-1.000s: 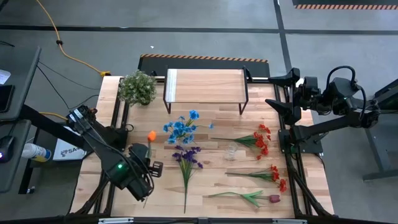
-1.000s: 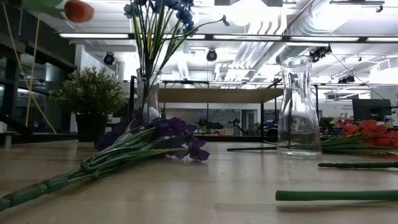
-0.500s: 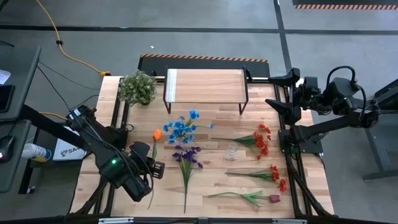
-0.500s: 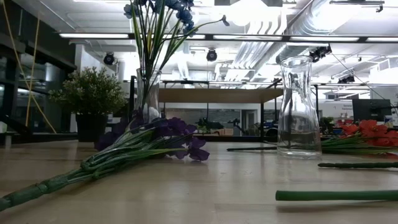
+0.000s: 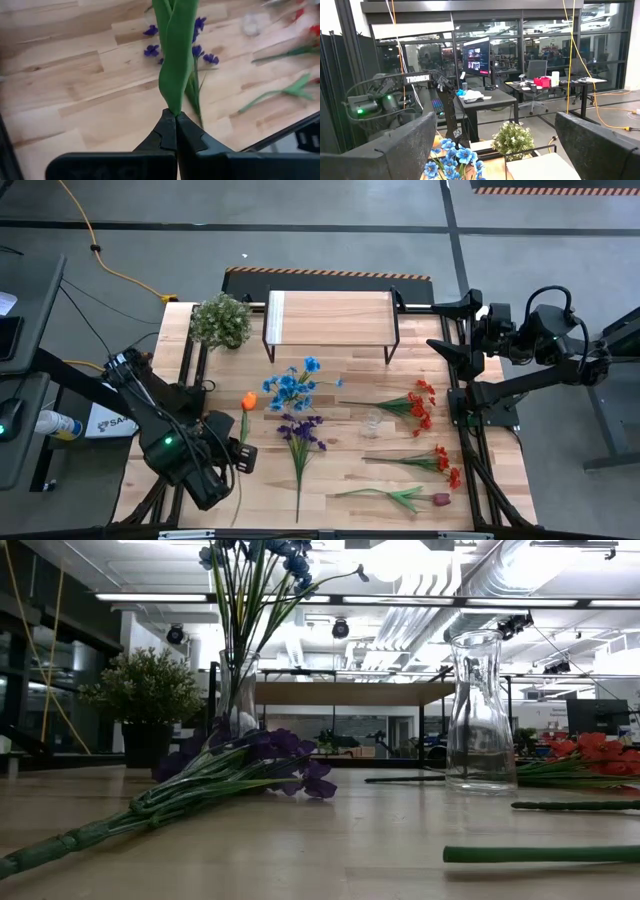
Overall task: Pick and place flowers into a vace then onto a shelf
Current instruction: Put the orange flower into the left transparent vase
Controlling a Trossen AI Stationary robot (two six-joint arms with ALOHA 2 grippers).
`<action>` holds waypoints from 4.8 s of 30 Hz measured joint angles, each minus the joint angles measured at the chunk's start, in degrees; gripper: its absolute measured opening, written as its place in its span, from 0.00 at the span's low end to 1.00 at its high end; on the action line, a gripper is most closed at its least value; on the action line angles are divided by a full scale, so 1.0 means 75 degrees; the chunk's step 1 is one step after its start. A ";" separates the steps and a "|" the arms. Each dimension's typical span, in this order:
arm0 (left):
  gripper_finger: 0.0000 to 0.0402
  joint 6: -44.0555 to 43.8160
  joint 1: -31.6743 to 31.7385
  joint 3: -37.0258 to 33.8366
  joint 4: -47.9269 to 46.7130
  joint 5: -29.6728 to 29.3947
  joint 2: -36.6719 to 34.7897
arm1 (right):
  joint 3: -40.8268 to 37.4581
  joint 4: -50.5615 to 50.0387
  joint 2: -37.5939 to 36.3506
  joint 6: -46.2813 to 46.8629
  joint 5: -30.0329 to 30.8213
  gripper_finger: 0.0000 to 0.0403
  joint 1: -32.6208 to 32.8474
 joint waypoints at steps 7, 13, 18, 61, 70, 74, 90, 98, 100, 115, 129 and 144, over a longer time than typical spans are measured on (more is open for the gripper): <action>0.06 -0.0152 -0.0135 0.0171 0.0007 -0.0130 0.0000 | 0.0000 0.0000 0.0000 0.0001 0.0000 0.98 -0.0002; 0.06 -0.0163 -0.0134 0.0189 -0.0008 -0.0182 0.0000 | 0.0002 0.0000 0.0002 0.0001 -0.0017 0.98 -0.0001; 0.06 0.0174 -0.0188 0.0660 -0.0001 -0.0646 0.0003 | 0.0000 0.0000 0.0003 0.0001 -0.0017 0.98 0.0001; 0.06 0.8291 0.0674 0.2266 0.3178 -0.5660 0.0023 | 0.0000 0.2041 0.1831 0.1081 -0.2118 0.98 0.0001; 0.06 1.1770 0.1891 0.2266 0.5580 -0.4305 0.0023 | 0.0000 0.2984 0.2429 0.1294 -0.2661 0.98 0.0001; 0.06 1.2628 0.2343 0.2266 0.6289 -0.3637 0.0023 | 0.0000 0.3164 0.2550 0.1294 -0.2662 0.98 0.0001; 0.06 1.3998 0.3670 0.2263 0.7451 -0.1591 0.0023 | 0.0000 0.3532 0.2583 0.1466 -0.2667 0.98 0.0001; 0.06 1.4203 0.3974 0.2258 0.7671 -0.1062 0.0116 | 0.0000 0.3960 0.3004 0.1468 -0.2546 0.98 -0.0036; 0.06 1.4209 0.3988 0.2261 0.7672 -0.1084 0.0130 | 0.0000 0.3990 0.3103 0.1495 -0.2616 0.98 -0.0134; 0.06 1.5167 0.3224 0.2261 0.7903 -0.2246 -0.0356 | 0.0000 0.3495 0.3165 0.1515 -0.3153 0.98 -0.0503; 0.06 1.6520 0.2472 0.2261 0.9591 -0.1327 -0.0708 | 0.0000 0.3398 0.3166 0.1200 -0.3025 0.98 -0.0503; 0.06 1.6962 0.2164 0.2261 1.0988 0.0555 -0.0697 | 0.0000 0.3098 0.3168 0.1000 -0.2681 0.98 -0.0503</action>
